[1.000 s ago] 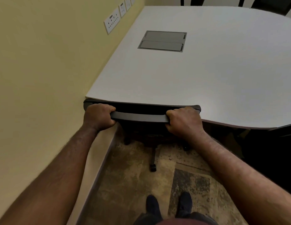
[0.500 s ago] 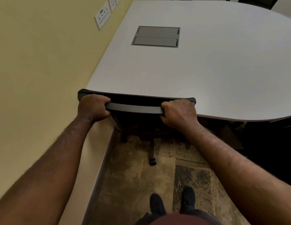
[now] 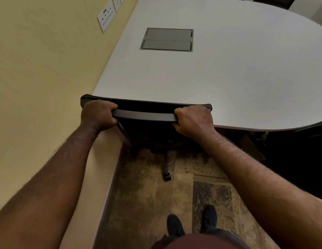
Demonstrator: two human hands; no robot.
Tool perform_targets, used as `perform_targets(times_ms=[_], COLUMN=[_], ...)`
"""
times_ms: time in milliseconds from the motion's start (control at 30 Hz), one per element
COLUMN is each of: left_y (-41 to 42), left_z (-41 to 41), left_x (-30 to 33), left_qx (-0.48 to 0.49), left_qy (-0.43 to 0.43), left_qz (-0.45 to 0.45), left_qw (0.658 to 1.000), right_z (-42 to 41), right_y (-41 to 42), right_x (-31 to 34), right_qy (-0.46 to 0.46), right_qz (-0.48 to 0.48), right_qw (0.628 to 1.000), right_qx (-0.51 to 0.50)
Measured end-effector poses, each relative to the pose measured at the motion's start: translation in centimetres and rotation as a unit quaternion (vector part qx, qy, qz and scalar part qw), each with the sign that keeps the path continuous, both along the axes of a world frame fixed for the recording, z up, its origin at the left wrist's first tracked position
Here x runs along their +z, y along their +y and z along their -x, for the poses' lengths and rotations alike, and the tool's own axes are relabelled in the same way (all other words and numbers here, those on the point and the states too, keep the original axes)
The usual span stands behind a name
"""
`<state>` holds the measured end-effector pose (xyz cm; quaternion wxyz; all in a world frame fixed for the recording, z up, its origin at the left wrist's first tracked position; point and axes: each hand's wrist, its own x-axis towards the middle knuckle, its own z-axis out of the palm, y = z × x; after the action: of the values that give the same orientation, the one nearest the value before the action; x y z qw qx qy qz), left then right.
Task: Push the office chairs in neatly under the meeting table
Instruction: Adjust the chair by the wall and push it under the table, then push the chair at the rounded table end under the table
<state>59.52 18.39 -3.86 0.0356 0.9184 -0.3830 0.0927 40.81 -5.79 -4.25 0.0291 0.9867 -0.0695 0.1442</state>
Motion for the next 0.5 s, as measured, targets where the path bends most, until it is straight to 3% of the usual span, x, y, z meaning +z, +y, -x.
perform_targets(times_ms=[167,333,500], left_y=[-0.1,0.1,-0.7], left_z=[0.6,1.9,4.5], left_x=[0.2,0.1,-0.5], left_qx=[-0.008,-0.083,-0.131], left_qy=[0.016,0.027,0.001], left_qz=[0.008,0.090,0.146], left_qw=[1.000,0.992,0.981], right_z=[0.8,3.9,8.3], right_y=[-0.2,-0.9,-1.8], right_x=[0.3,0.5,1.3], right_qy=[-0.002,-0.013,-0.038], right_qz=[-0.038,-0.100,-0.088], right_qw=[0.999,0.994,0.995], right_qx=[0.015,0.051,-0.001])
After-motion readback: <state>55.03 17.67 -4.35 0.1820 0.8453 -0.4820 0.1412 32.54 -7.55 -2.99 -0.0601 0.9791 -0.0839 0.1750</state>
